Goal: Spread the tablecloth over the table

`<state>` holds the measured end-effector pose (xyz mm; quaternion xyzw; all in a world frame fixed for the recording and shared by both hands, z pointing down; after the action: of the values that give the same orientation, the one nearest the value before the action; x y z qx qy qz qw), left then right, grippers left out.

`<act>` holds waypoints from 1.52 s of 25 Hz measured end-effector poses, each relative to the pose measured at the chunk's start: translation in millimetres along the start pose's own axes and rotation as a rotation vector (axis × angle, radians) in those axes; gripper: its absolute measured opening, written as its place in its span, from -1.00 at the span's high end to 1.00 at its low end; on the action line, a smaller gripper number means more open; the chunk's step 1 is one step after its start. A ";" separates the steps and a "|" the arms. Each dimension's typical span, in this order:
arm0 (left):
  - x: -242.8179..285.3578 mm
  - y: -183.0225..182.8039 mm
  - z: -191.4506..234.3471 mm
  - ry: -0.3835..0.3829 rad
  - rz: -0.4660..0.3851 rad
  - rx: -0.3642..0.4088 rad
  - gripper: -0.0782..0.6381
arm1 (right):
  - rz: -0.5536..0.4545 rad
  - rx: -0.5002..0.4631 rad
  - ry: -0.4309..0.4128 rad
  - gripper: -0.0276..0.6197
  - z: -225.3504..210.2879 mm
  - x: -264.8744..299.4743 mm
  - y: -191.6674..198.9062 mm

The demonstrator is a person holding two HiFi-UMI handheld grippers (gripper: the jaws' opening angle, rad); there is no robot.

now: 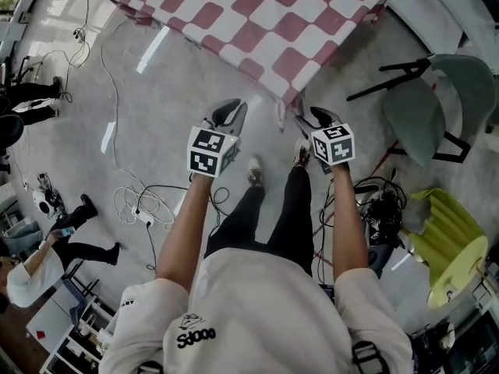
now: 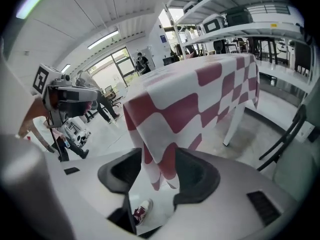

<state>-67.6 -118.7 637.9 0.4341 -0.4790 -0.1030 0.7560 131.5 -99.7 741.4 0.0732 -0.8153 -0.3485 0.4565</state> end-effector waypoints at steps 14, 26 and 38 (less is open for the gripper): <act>-85.6 -103.9 22.4 -0.067 -0.249 0.043 0.64 | -0.314 -0.171 0.291 0.80 32.0 -179.4 -160.5; -198.3 -178.5 40.7 -0.209 -0.433 0.194 0.70 | -0.478 -0.350 0.309 0.84 139.3 -264.4 -239.3; -272.6 -223.2 5.7 -0.140 -0.556 0.276 0.70 | -0.649 -0.378 0.267 0.84 209.0 -328.0 -288.3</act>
<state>-156.0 -100.4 297.3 0.6386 -0.4023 -0.2694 0.5982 95.7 -66.5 259.8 0.2864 -0.6048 -0.6058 0.4303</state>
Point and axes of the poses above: the fingertips, and each gripper's own axes: x forward along the fingers, z to its left, y out of its underside, the point moved 4 cm from there along -x, backward along the fingers, and after that the axes turned 1 degree about -y, right-handed, at the moved point
